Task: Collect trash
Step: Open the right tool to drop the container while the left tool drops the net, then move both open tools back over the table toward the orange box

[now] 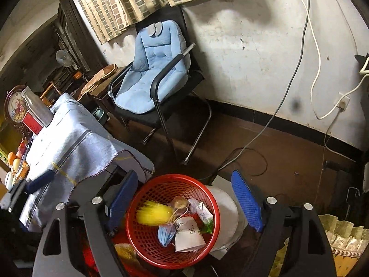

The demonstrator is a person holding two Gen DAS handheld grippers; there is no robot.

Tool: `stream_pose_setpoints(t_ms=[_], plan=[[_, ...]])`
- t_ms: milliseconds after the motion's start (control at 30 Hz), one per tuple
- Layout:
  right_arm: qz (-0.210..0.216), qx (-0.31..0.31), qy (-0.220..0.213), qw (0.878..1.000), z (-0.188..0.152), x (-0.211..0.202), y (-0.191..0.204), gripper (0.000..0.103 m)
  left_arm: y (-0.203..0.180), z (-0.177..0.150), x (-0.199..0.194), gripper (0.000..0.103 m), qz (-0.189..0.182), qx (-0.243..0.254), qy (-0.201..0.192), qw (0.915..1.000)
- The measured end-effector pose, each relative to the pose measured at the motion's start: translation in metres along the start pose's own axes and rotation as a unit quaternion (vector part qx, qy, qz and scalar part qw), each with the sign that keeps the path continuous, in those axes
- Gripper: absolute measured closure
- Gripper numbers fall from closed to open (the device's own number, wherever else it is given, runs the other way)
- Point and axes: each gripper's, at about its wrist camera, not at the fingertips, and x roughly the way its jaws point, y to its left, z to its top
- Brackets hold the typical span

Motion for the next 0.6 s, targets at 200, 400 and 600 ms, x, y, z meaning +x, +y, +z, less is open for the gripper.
stream_pose_setpoints(t_ms=[200,400,600], plan=[[0.005,-0.021,-0.007,1.000,0.001,-0.006,0.018,0.021,0.022,0.002,-0.026,0.010,0.036,-0.016,-0.026,0.9989],[0.016,-0.047,-0.020,0.999,0.001,-0.022,0.038,0.021,0.044,0.003,-0.057,0.008,0.062,-0.035,-0.053,0.9961],[0.027,-0.073,-0.040,0.996,0.002,-0.045,0.060,0.021,0.057,-0.002,-0.089,0.007,0.080,-0.050,-0.080,0.9923]])
